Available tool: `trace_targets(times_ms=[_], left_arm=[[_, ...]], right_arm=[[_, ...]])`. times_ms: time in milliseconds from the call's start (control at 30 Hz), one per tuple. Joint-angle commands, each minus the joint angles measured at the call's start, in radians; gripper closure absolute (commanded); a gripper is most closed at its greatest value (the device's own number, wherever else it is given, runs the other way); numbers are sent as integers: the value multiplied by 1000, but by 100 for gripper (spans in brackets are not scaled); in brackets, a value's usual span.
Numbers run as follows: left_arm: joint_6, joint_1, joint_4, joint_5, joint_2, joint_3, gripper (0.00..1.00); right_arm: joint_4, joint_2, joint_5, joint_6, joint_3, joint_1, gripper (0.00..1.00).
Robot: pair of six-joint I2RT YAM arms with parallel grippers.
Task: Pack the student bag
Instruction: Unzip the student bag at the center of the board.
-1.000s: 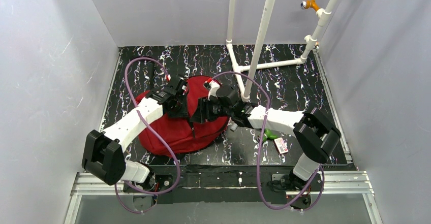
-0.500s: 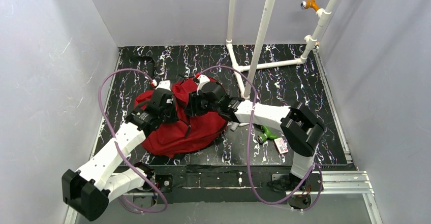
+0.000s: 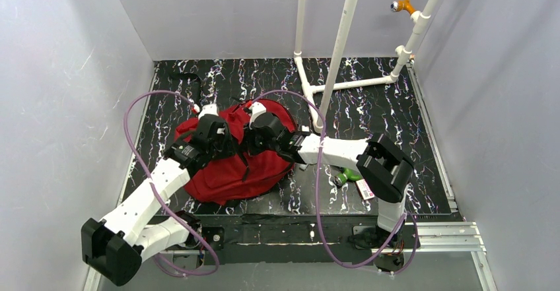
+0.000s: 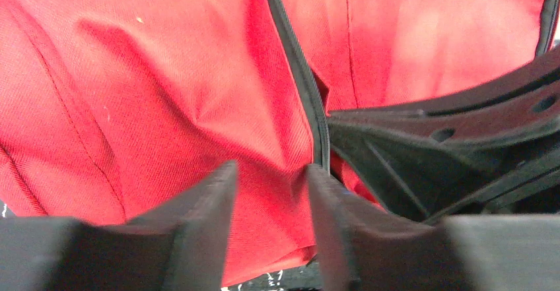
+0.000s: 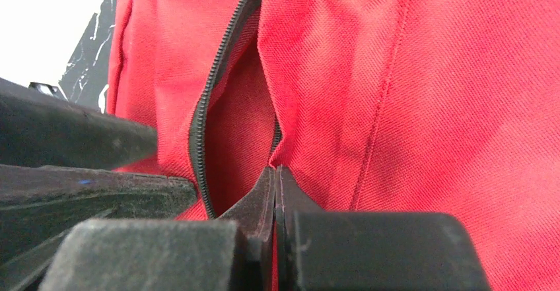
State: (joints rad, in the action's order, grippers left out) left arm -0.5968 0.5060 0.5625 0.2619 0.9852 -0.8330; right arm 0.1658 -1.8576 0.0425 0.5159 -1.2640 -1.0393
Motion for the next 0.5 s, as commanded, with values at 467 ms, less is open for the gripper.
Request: trace_targets(times_ms=[467], left_arm=[[129, -1, 51, 51, 217, -155, 49]], right_arm=[[43, 64, 20, -15, 24, -8, 99]])
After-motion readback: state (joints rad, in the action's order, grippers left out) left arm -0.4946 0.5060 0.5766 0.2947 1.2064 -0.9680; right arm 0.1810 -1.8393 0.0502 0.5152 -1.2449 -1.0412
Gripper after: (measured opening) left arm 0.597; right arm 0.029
